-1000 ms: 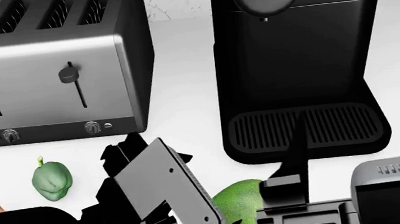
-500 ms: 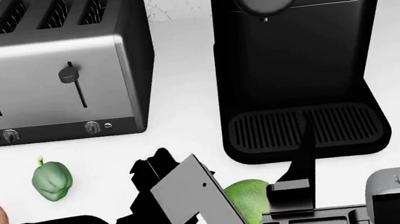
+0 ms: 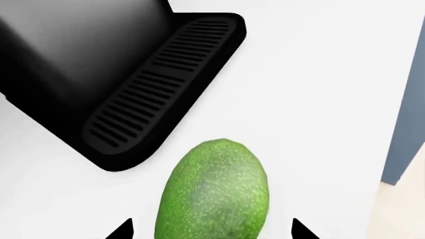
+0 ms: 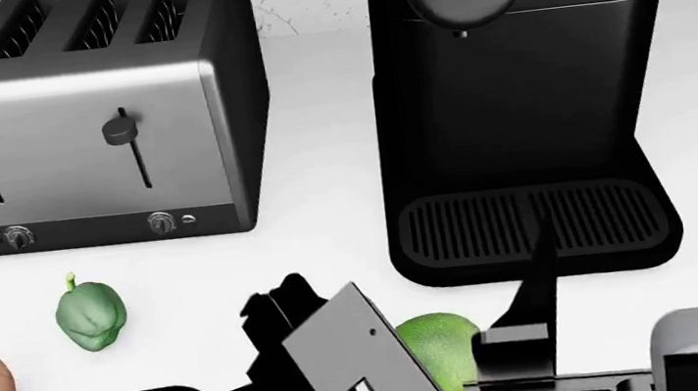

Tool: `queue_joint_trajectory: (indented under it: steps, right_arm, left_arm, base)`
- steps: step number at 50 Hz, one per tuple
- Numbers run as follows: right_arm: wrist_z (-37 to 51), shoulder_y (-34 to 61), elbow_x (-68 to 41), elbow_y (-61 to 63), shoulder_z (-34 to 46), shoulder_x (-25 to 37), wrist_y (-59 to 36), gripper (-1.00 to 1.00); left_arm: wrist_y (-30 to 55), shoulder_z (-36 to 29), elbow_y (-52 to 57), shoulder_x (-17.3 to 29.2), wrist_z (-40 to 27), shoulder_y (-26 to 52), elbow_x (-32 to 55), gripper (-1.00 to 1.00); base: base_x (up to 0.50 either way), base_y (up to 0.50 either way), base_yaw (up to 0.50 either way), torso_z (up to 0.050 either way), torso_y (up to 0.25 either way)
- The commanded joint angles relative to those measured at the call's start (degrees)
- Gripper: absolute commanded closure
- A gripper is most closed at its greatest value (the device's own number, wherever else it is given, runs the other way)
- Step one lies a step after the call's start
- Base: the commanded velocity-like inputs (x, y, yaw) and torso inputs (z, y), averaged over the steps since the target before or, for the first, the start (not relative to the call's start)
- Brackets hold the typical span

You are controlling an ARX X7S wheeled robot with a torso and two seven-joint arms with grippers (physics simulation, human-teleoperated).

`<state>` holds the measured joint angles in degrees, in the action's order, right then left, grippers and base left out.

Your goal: Place the avocado, onion, tomato and bell pepper on the cutting board.

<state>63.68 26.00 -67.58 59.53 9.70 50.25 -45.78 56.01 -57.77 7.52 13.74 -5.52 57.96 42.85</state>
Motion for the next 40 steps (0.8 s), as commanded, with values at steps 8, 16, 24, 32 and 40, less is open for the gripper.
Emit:
queue_joint_trajectory:
  steps: [8,16,24,32,40]
  right_arm:
    - [1.08,0.12,0.37,0.1,2.83,2.25,4.66,-1.0]
    - [1.45,0.27,0.74,-0.14,4.4,3.02,6.11,-1.0]
    - [1.35,0.13,1.33,-0.52,5.02,3.65,7.26,-1.0]
    - [1.75,3.53,1.4,-1.47,7.08,2.11,5.84,-1.0]
    - [-0.19,6.86,2.59,-3.61,8.63,0.93,4.62,-1.0]
  left_arm:
    - [-1.59,0.55,-1.26,-1.23,0.66,-0.96,-1.15,1.0]
    - [-1.77,0.9,-0.74,-0.8,0.57,-1.21,-0.67,1.0]
    - [4.47,12.15,13.74,2.02,-5.24,1.86,10.88,1.0]
    - [11.61,30.11,27.71,8.22,-19.02,7.31,33.85,1.0]
    - [10.16,33.83,29.47,11.18,-21.21,6.67,35.82,1.0]
  base:
    - [0.0,0.0,0.0,0.0,0.0]
    - [0.0,0.0,0.0,0.0,0.0]
    - [0.0,0.0,0.0,0.0,0.0]
    - [0.0,0.0,0.0,0.0,0.0]
    - [0.0,0.0,0.0,0.0,0.0]
